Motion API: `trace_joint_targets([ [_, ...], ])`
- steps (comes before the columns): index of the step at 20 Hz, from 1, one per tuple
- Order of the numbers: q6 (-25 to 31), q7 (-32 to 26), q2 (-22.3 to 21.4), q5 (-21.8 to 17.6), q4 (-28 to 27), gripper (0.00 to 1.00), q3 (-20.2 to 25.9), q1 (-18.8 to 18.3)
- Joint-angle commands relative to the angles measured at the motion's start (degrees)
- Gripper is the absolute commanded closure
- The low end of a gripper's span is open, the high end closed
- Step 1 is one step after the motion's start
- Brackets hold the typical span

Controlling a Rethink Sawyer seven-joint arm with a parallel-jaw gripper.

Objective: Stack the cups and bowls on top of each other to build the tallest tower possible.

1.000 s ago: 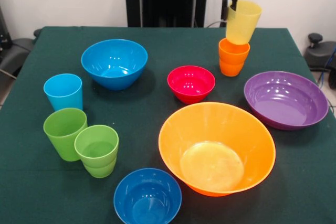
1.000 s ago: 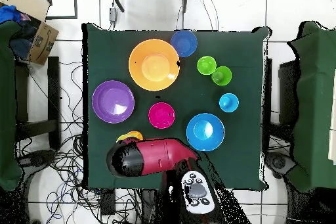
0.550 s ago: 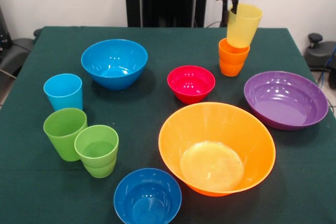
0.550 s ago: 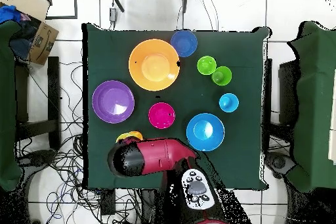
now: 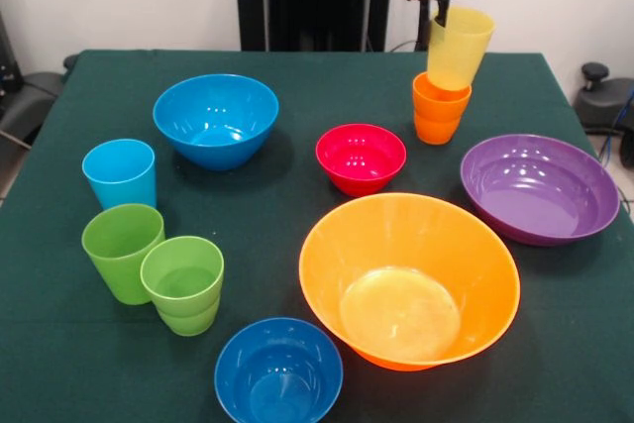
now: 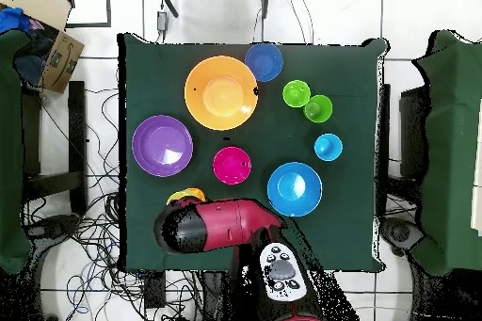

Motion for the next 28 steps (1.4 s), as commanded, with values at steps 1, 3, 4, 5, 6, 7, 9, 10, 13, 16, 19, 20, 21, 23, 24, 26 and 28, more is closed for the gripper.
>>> trace_joint_targets([
  [1,-0.8,3.1,4.0,-4.2,2.5,1.00,0.0,1.1],
  [3,-0.8,3.1,4.2,-4.2,2.7,1.00,0.0,1.1],
  [4,-0.8,3.0,4.3,-4.3,2.8,1.00,-0.1,1.2],
  [5,-0.9,3.1,4.4,-4.4,2.8,1.00,-0.3,1.4],
  [6,-1.0,3.1,4.5,-4.6,2.8,1.00,-0.5,1.5],
  [7,-1.1,3.2,4.6,-4.8,2.7,1.00,-0.7,1.7],
  [9,-1.9,3.3,4.8,-5.1,3.1,1.00,-0.7,1.7],
  [10,-2.1,3.4,4.8,-5.1,3.2,1.00,-0.6,1.6],
  [13,-2.3,3.9,5.1,-5.2,3.3,1.00,-0.7,2.0],
  [16,-2.6,4.5,5.4,-5.2,3.3,1.00,-0.9,2.7],
  [19,-3.0,4.9,5.6,-5.5,3.4,1.00,-1.3,3.5],
  [20,-3.3,5.1,5.7,-5.3,3.7,1.00,-1.3,3.5],
  [21,-3.6,5.2,5.8,-5.1,3.9,1.00,-1.1,3.5],
  [23,-4.1,5.3,5.9,-4.9,4.2,1.00,-0.9,3.6],
  [24,-4.2,5.4,5.9,-4.8,4.2,1.00,-1.0,3.8],
  [26,-4.8,5.6,6.0,-4.6,4.4,1.00,-0.9,3.9],
  [28,-5.5,5.5,6.1,-4.3,4.6,1.00,-0.4,3.5],
])
